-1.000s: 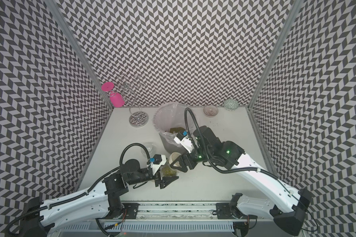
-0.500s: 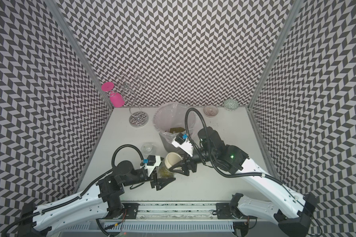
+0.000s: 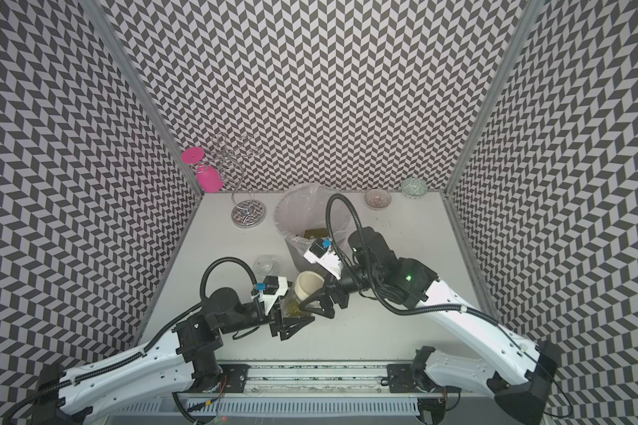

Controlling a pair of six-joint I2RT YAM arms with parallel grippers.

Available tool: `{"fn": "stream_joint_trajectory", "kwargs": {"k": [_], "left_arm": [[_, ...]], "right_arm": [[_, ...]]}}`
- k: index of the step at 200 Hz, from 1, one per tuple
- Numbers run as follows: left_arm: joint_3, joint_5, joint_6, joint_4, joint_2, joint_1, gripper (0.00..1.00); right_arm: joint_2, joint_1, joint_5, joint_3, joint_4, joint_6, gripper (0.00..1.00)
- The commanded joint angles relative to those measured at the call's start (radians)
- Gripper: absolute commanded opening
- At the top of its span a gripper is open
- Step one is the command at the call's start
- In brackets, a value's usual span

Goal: Empty moldy mung beans from jars
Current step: Unscrew the lid from the jar.

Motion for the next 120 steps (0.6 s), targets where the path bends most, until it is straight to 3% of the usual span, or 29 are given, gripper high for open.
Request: {"fn": "stream_joint_trajectory", "kwargs": {"k": [1, 41, 120], "left_arm": [[0.032, -0.010, 0.003, 0.093, -0.002, 0.001, 0.24], [0.027, -0.016, 0.006, 0.101, 0.002, 0.002, 0.24], [0.012, -0.002, -0.007, 0.148, 0.022, 0.001, 0.23]], "right_arm": [[0.002, 0.007, 0.027, 0.036, 0.044, 0.151, 0.99], [0.005, 0.007, 0.105, 0.048, -0.002, 0.323, 0.99], [0.042, 0.007, 0.174, 0.098, -0.099, 0.382, 0.99]]}}
